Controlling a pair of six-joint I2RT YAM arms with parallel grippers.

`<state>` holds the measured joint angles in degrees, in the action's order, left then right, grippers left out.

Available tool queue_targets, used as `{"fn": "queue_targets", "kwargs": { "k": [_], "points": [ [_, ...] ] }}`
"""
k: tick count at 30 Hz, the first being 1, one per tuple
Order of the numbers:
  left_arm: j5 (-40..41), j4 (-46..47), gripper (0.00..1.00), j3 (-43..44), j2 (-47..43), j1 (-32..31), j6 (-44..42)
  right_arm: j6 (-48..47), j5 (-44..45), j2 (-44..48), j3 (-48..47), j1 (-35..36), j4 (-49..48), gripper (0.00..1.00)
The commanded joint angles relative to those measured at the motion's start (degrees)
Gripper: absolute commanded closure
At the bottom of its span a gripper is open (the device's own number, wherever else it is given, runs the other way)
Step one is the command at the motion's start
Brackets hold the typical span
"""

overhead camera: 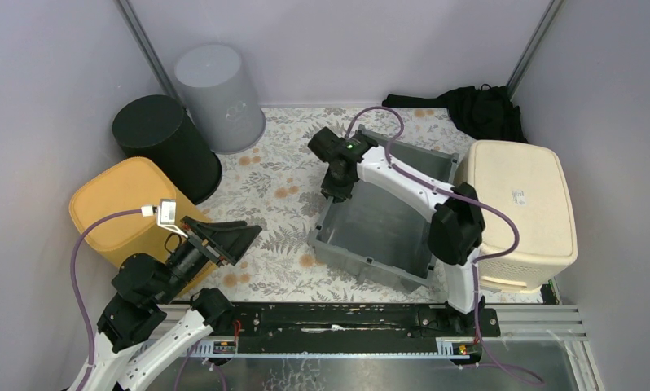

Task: Turn the large container upside down
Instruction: Turn the container upside down at the center of the board.

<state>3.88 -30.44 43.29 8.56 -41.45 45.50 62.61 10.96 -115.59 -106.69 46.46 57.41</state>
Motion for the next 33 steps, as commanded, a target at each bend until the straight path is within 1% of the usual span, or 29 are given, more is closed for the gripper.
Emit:
{"fn": "queue_targets", "kwargs": {
  "k": [1, 3, 12, 17, 23, 25, 27, 30, 33],
  "points": [
    [0.39, 1.24, 0.0, 1.79, 0.14, 0.29, -0.41, -6.41, -6.07, 10.33, 1.87, -0.05, -18.12, 1.0],
    [0.39, 1.26, 0.0, 2.0, 0.44, 0.32, -0.41, -7.59, -7.44, 11.29, 1.46, -0.05, -19.46, 1.0],
    [0.52, 1.26, 0.0, 3.09, 1.26, 0.31, -0.67, -12.31, -13.02, 11.84, -6.22, -0.07, -21.37, 1.0],
    [0.69, 1.26, 0.0, 3.54, 1.52, 0.3, -0.71, -13.77, -15.84, 11.97, -10.47, -0.22, -23.0, 1.0],
    [0.82, 1.04, 0.0, 4.39, 1.87, 0.32, -0.85, -13.65, -22.11, 11.77, -13.74, -1.6, -26.46, 1.0],
    [0.88, 1.04, 0.0, 4.59, 2.06, 0.32, -0.93, -12.74, -24.45, 12.04, -13.19, -2.54, -28.56, 1.0],
    [1.01, 0.99, 0.0, 4.75, 2.08, 0.32, -0.93, -11.06, -28.17, 12.8, -10.78, -3.96, -32.7, 1.0],
    [1.1, 0.91, 0.0, 5.01, 2.3, 0.32, -0.93, -7.54, -33.45, 14.38, -4.79, -5.69, -41.79, 1.0],
    [1.26, 0.73, 0.0, 4.96, 2.24, 0.32, -0.87, -4.29, -36.34, 15.78, 2.16, -6.92, -50.68, 1.0]
  ]
}}
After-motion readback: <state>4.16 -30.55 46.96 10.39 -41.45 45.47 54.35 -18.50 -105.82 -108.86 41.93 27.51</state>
